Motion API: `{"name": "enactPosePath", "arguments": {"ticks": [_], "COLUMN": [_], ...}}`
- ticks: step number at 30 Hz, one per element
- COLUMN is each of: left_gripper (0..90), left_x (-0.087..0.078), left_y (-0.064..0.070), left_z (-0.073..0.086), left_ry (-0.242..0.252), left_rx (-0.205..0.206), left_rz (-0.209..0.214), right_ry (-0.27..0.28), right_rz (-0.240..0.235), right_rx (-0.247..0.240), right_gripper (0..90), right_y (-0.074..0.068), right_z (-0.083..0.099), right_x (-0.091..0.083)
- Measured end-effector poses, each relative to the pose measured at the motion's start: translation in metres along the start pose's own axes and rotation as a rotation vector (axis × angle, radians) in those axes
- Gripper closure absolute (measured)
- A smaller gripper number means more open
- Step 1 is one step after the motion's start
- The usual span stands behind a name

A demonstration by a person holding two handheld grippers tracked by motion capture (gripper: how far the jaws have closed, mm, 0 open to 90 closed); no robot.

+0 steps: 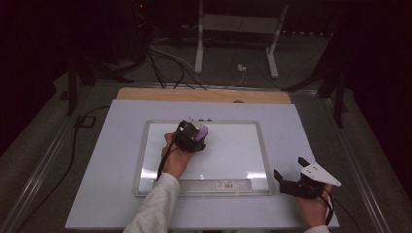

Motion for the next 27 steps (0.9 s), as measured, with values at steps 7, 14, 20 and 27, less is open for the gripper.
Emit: {"name": "enactPosePath", "arguments": {"ticks": [7,14,20,27], "left_gripper": [41.4,41.4,41.3,41.4], "left_x": [-0.002,-0.003,-0.006,-0.010], "left_y": [-0.010,-0.022,-0.037,-0.056], "left_z": [0.002,0.006,0.012,0.021], "left_ry": [0.004,-0.001,-0.006,-0.013], "left_rx": [-0.026,-0.053,-0.084,-0.120], "left_rz": [-0.010,-0.029,-0.053,-0.083], "right_ry": [-0.001,-0.002,-0.003,-0.006], "right_rz": [0.001,0.000,0.000,-0.001], "right_rx": [0.000,0.000,0.000,-0.002], "right_gripper": [0.1,0.1,0.1,0.1], "right_y": [0.000,0.000,0.000,0.000], "right_z": [0.000,0.000,0.001,0.001], "right_x": [0.000,0.000,0.000,0.000]}}
Point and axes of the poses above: each handheld gripper's, and its own axes: x roughly forward along the jaws, z roughly out of its underside, y roughly to its right, the point moved 10 cm from there along x, roughly forward along the jaws, and after that the axes turned 10 degrees about z, right-handed, at the moved point
